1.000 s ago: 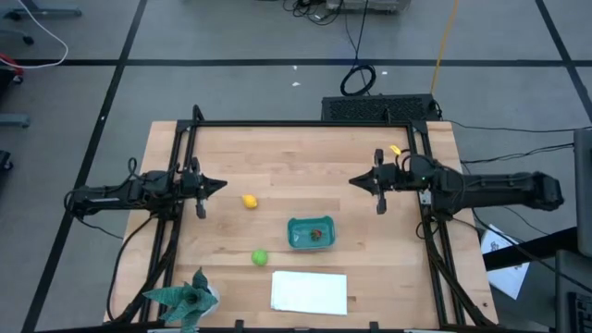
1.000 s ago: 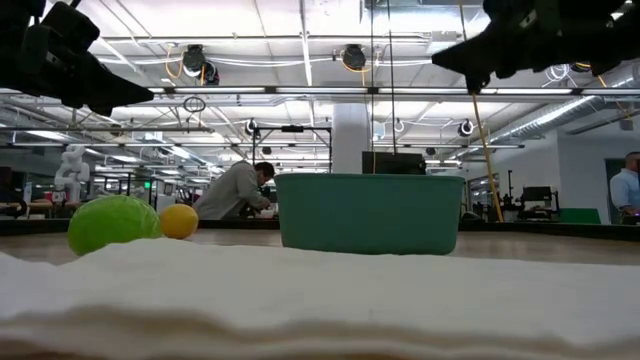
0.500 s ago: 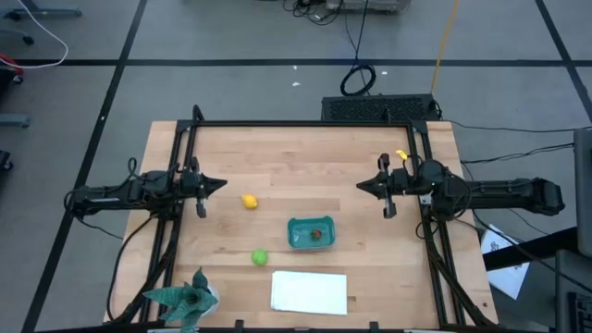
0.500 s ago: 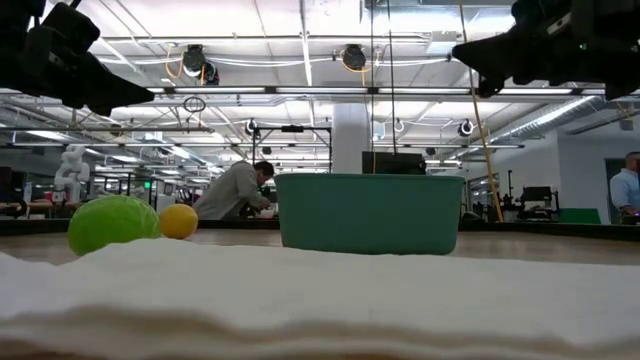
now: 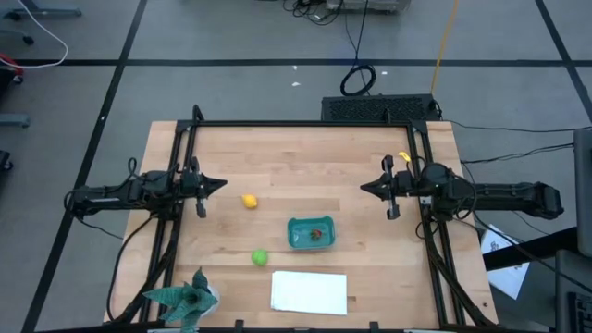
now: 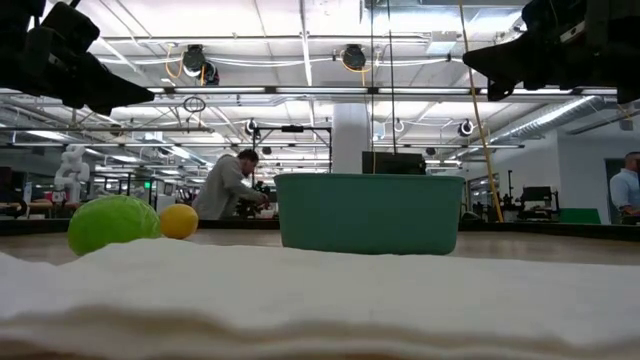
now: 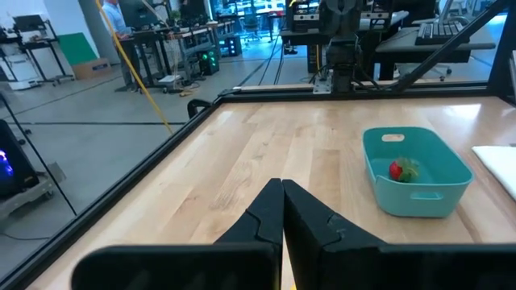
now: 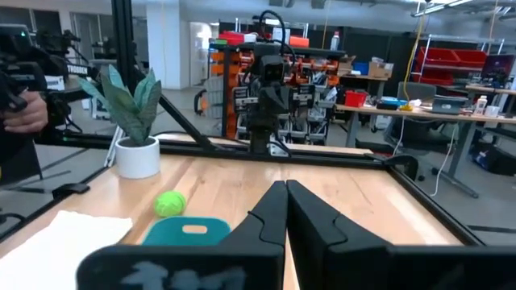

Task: Pick and placing Produce into tupperware
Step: Put the lemon into the green bin

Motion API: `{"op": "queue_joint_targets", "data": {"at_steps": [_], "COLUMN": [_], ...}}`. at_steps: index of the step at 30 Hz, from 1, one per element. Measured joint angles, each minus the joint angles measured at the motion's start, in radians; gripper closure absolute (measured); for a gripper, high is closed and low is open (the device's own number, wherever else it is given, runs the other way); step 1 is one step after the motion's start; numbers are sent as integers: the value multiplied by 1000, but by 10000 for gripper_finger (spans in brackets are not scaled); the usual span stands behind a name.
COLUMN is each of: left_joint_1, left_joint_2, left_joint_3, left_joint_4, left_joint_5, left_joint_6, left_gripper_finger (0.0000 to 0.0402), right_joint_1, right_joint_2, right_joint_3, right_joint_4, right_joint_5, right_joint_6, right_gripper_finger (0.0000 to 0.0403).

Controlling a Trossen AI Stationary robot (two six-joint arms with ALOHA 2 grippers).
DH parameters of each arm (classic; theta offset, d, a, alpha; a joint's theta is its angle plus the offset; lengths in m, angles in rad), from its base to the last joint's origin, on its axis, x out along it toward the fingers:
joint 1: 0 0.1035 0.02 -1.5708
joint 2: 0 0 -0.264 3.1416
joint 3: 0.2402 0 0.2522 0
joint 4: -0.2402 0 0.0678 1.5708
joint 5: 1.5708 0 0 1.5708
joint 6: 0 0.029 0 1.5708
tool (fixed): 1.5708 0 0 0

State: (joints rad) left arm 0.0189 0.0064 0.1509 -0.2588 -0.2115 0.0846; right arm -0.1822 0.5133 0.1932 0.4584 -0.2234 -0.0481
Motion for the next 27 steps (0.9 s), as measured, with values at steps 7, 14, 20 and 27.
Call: {"op": "queue_joint_targets", "data": {"at_steps": [7,14,20,27], "left_joint_1": [0,0,0,0], "left_joint_2": [0,0,0,0], "left_joint_3": [0,0,0,0], "left_joint_4": [1,5,53,112], "left_joint_5": [0,0,0,0], "left_joint_6": [35,34,39,4], "left_gripper_finger": [396,396,396,396], "right_joint_1": [0,0,0,0], "right_joint_2": [0,0,0,2], "right_joint_3": [0,0,0,0], "right_joint_4": [-23,-34,-35,-38], "right_joint_5": [0,1,1,1], "right_joint_6": [-20,-18,-18,-17], "right_gripper_finger": [403,403,403,403]}}
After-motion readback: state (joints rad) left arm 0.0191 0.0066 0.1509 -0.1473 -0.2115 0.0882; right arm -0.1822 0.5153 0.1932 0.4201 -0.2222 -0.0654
